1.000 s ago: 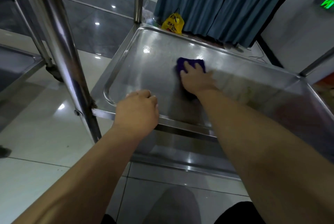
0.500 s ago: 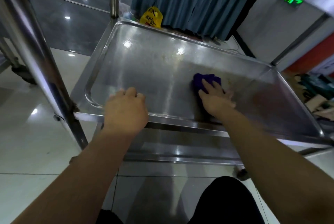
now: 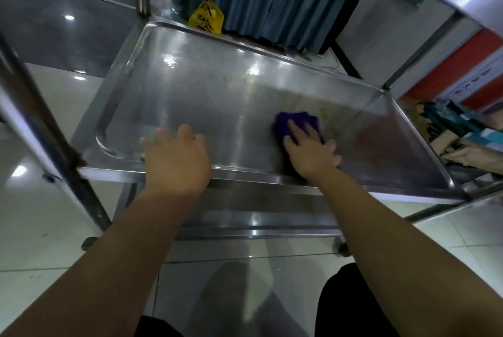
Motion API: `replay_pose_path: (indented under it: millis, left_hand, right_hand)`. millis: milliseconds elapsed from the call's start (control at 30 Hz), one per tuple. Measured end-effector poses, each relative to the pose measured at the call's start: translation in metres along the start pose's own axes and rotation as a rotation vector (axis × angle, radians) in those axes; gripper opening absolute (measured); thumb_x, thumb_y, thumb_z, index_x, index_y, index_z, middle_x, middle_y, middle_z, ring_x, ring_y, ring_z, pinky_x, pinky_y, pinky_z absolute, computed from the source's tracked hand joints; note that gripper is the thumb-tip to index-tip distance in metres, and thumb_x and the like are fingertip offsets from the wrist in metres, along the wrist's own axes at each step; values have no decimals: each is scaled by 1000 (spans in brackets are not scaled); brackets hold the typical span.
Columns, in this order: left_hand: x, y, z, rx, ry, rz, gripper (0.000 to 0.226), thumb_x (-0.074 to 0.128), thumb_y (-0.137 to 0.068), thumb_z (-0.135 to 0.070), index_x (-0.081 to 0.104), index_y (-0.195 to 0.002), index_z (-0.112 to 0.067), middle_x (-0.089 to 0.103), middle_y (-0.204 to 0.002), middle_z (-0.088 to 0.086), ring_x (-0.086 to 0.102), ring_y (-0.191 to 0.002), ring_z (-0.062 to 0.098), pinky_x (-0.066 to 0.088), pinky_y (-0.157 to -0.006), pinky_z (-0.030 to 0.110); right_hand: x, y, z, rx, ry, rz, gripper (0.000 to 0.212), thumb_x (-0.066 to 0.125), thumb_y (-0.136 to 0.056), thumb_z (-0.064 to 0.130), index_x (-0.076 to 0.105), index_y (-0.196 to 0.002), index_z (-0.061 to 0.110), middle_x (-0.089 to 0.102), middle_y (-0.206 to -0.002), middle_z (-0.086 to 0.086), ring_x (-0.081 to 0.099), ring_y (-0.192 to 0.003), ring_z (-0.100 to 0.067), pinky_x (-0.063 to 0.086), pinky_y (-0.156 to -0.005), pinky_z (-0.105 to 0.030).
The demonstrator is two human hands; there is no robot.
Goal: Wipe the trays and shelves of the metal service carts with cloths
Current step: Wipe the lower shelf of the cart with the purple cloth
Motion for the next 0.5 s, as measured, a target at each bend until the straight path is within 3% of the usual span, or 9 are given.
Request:
replay_pose_path:
  millis: [100,200,267,400,433,500]
  left_hand:
    - [2,-3,-30,120,25,-6,25,45,-88,-22,58,-108,-15,53,-110,6,51,-103,33,41,-85,39]
    - [10,-4,-53,149,48,55,28,40,-90,-22,56,-113,-19,51,-116,4,45,-112,32,34,-99,48]
    - [11,-7,-55,116,49,48,26,42,-90,-22,59,-110,-19,53,-112,5,46,-112,32,33,-100,51]
    - [8,-11,-66,61,59,2,30,41,-92,-29,62,-106,-12,56,-106,9,49,-107,34,33,-98,49]
    - [8,-12,-72,32,57,-5,33,41,-93,-31,63,-106,-10,56,-108,11,49,-108,35,32,-99,49]
    - [10,-12,-82,-21,50,-26,37,41,-93,-33,62,-105,-5,56,-110,16,47,-108,38,33,-97,49]
  right_hand:
    - [12,12,11,-367,61,44,52,12,-82,69,6,-134,67,9,-156,21,19,-133,-28,25,-99,-44]
    - [-3,-6,-27,-515,-47,112,47,30,-91,63,12,-134,66,14,-155,21,20,-135,-19,16,-97,-28]
    - [-18,-32,-69,-431,-36,111,48,37,-97,49,15,-140,54,15,-157,12,17,-141,-16,10,-106,-27]
    - [-31,-67,-115,117,-20,57,51,26,-98,52,10,-147,48,5,-159,11,8,-143,-32,10,-112,-53]
    - [-29,-71,-107,155,-32,53,51,23,-98,53,8,-146,48,3,-159,12,5,-142,-34,9,-110,-55]
    - [-23,-74,-82,22,-3,48,51,19,-97,54,7,-146,48,2,-159,11,4,-143,-34,7,-108,-58]
Point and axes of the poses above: each hand's wrist, its own y-axis away from the middle knuckle, its own x-axis out of the palm, z = x × y, the point moved 1 cm from there along -y, towards the middle knuckle
